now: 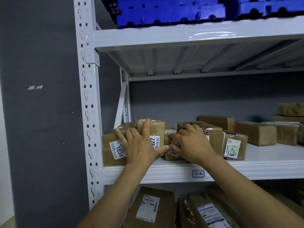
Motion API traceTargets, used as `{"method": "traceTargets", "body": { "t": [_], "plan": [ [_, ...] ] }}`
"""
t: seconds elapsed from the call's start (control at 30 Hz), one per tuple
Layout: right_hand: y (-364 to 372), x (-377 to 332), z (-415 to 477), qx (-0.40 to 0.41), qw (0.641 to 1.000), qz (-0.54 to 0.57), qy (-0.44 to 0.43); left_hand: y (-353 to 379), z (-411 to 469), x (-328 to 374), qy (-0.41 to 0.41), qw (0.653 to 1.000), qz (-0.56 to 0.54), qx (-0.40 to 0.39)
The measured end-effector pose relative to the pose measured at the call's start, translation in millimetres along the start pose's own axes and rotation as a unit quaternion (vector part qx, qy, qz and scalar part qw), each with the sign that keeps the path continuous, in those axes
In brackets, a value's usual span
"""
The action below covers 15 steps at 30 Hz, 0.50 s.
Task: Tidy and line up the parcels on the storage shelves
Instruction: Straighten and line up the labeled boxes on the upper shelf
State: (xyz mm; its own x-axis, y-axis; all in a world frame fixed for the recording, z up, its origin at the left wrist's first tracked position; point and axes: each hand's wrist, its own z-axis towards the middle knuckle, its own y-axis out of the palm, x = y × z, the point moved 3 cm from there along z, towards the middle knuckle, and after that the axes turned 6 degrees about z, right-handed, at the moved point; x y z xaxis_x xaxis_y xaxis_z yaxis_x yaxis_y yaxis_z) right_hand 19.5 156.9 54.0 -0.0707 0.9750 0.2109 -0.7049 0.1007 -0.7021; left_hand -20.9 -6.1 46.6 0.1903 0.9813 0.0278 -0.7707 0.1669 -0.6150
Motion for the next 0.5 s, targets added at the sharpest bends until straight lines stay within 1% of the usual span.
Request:
{"method": "traceTargets", "body": {
  "t": [0.1, 0.13, 0.2, 0.23, 0.3, 0.33, 0.4, 0.5],
  "plan": [
    [1.4, 4.8, -0.4, 0.045, 0.999, 0.02, 0.0, 2.2, 1.6, -4.3, 0.016, 1.0, -0.002, 0.006],
    [-0.7, 8.5, -1.2, 0.07, 0.997, 0.022, 0.013, 2.2, 4.4, -6.6, 0.019, 1.0, -0.007, 0.013],
    [-8.1, 19.6, -4.6, 0.117, 0.99, 0.016, 0.077, 3.9, 11.5, -12.7, 0.029, 0.999, -0.015, 0.013],
    [-10.5, 26.1, -7.1, 0.117, 0.986, 0.012, 0.119, 5.1, 14.8, -16.1, 0.036, 0.999, -0.014, 0.007],
    [-9.3, 37.4, -10.8, 0.074, 0.978, 0.007, 0.197, 8.4, 19.4, -22.4, 0.056, 0.998, -0.003, -0.008],
    [-7.9, 39.9, -11.8, 0.052, 0.975, 0.007, 0.217, 9.8, 20.4, -24.8, 0.069, 0.998, 0.007, -0.015],
    [-6.8, 38.7, -10.7, 0.042, 0.976, 0.003, 0.214, 11.7, 21.6, -29.1, 0.088, 0.996, 0.022, -0.015],
    [-8.1, 28.6, -4.2, 0.027, 0.985, 0.009, 0.173, 10.6, 25.0, -34.4, 0.086, 0.996, 0.008, -0.011]
  ]
}}
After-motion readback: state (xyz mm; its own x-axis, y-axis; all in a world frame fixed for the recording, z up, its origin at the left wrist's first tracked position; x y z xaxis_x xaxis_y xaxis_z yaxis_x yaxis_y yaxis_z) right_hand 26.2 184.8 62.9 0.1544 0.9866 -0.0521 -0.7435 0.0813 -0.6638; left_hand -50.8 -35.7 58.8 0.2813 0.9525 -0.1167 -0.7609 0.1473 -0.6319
